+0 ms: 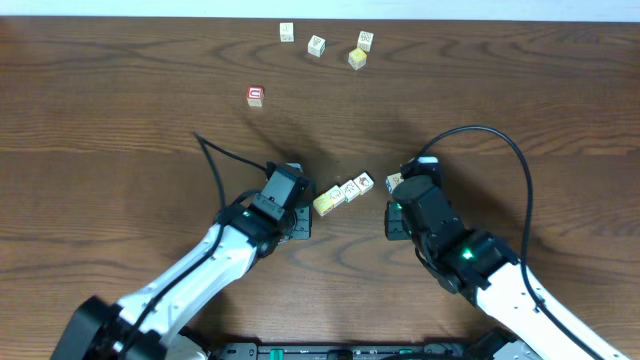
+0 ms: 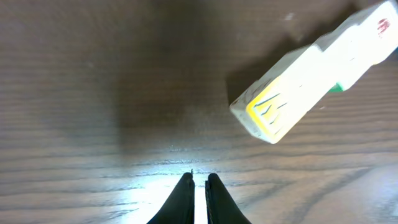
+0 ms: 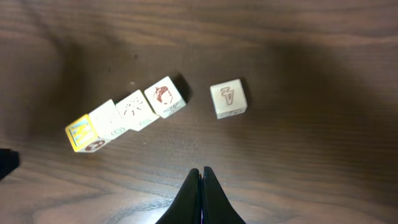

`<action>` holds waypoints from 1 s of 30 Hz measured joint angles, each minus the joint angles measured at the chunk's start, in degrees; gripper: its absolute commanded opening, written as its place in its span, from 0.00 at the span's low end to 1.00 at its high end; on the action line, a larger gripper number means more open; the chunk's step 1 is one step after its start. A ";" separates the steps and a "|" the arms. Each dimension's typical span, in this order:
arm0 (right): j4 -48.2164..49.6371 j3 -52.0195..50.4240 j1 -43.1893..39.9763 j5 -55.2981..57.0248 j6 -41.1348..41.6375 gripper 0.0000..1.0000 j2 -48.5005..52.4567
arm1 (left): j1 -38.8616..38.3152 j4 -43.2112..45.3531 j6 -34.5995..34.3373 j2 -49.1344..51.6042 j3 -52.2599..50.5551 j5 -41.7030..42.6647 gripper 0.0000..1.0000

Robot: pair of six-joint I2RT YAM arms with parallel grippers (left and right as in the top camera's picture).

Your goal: Lift 5 blocks

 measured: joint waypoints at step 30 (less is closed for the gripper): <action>-4.37 0.00 0.00 3.17 0.74 0.06 -6.58 | 0.00 -4.17 0.00 -17.94 0.00 -6.32 0.08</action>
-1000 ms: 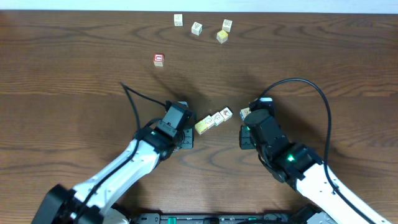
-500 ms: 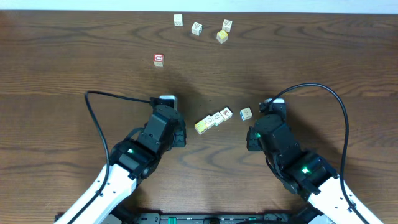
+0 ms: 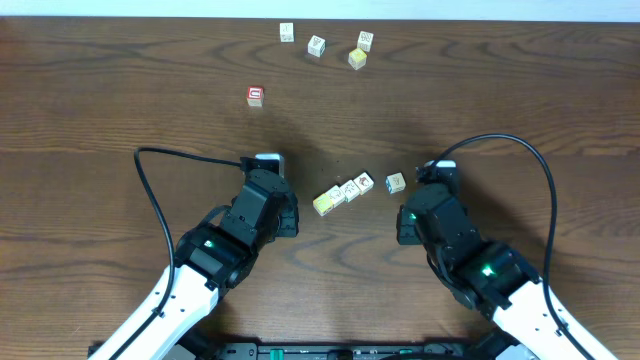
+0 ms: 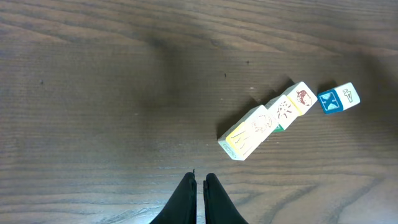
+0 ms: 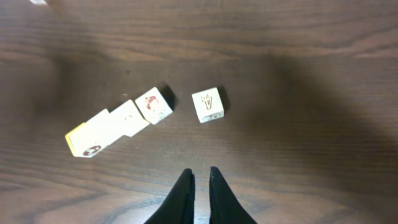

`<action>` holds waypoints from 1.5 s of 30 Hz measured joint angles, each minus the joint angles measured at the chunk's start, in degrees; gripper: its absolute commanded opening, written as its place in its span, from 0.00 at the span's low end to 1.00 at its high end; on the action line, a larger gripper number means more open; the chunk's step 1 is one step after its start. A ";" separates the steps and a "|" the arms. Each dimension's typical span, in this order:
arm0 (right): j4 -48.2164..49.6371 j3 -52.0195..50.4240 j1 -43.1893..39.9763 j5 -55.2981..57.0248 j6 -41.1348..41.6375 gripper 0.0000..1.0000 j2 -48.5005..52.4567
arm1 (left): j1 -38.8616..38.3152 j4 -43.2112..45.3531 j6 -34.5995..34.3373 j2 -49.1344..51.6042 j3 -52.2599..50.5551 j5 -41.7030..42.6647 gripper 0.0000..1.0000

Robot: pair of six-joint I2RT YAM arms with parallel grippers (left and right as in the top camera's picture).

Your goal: Lift 5 blocks

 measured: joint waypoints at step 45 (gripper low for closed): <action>5.57 0.00 0.00 -2.82 0.04 0.01 8.90 | 0.00 -0.15 0.00 -2.49 0.00 -1.27 0.08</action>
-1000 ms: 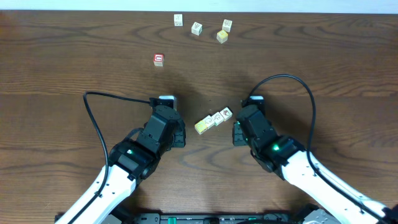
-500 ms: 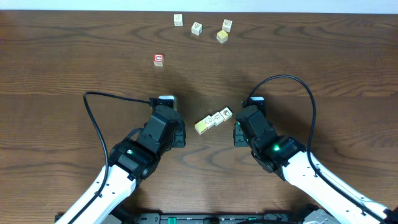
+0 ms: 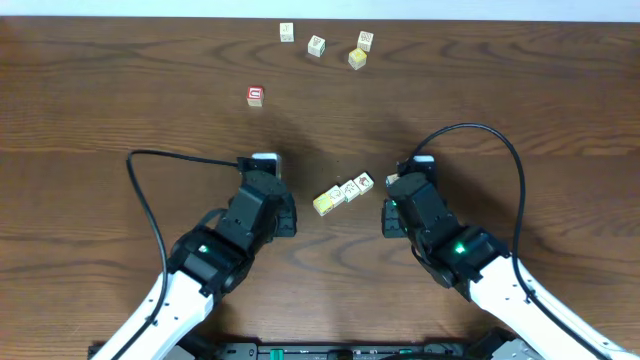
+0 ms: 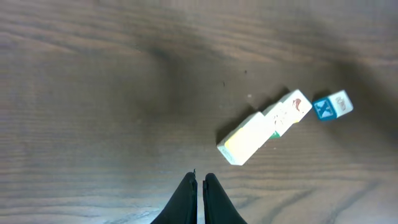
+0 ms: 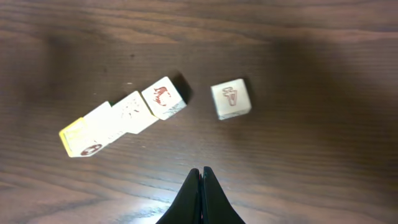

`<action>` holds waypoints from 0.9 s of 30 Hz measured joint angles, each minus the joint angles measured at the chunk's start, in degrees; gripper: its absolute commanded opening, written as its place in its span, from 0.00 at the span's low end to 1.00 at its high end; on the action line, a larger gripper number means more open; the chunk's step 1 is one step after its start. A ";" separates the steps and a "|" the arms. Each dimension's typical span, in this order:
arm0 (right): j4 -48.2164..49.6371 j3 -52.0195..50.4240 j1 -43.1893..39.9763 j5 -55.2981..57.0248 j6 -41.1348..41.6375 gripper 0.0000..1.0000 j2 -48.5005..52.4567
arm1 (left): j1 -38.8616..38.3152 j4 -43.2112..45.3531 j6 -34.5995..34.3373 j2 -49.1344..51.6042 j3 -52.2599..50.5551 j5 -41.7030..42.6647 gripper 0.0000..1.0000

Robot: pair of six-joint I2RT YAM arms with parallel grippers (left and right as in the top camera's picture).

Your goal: Lift 5 blocks

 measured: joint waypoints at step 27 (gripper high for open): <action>-1.36 0.00 0.00 6.21 -0.22 0.03 -3.87 | 0.00 -0.96 0.42 -10.29 0.00 -7.39 0.08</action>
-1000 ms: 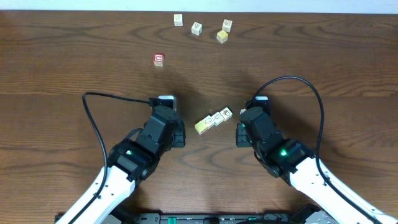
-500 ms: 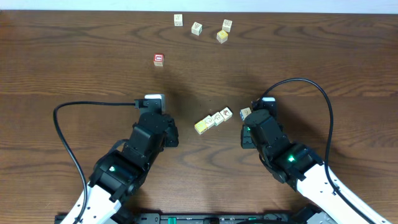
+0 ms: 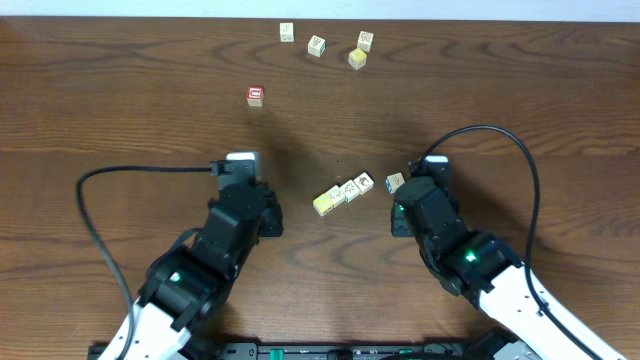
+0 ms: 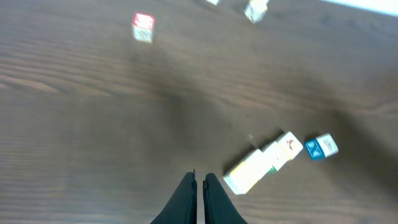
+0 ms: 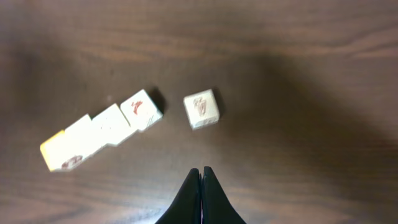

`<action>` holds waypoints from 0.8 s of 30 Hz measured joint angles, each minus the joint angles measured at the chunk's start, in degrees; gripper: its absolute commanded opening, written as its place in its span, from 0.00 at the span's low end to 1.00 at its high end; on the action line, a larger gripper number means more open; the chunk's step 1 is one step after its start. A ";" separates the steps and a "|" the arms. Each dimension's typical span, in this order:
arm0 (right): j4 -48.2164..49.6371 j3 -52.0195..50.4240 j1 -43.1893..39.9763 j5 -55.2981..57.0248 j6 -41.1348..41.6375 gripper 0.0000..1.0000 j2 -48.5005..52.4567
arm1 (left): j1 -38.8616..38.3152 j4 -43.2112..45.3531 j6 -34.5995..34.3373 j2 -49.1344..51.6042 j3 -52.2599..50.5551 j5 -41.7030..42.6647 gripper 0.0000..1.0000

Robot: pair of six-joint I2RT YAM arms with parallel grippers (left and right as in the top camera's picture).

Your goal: Lift 5 blocks

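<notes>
Three pale blocks [image 3: 343,192] lie touching in a slanted row at the table's middle, the left one yellow-ended. A fourth block [image 3: 395,182] lies just right of them, apart from the row. In the left wrist view the row [image 4: 264,160] and the blue-faced single block [image 4: 321,147] sit ahead and to the right of my left gripper [image 4: 199,180], which is shut on nothing. My right gripper [image 5: 201,174] is shut and empty, hanging a little short of the single block [image 5: 201,109], with the row [image 5: 102,127] to its left.
A red block [image 3: 255,96] lies alone at the back left. Several more small blocks [image 3: 316,45] are scattered along the far edge, one of them yellow [image 3: 357,58]. The left arm's black cable [image 3: 130,175] loops over the table to the left.
My left arm has drawn back to the left and away from the row, so its view now takes in the red block. The right gripper has shifted slightly right. No block has moved.
At first my left gripper was low, right by the row's yellow end, and the right was shut near the single block. Then both stood farther off, the right jaws slightly apart. The right was then shut and closer in. Now both are shut, away from the blocks.
</notes>
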 measured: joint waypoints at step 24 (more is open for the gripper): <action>14.03 0.00 -25.94 -4.33 -12.48 0.27 -9.75 | 0.00 -4.81 9.99 -27.93 0.02 -22.45 0.08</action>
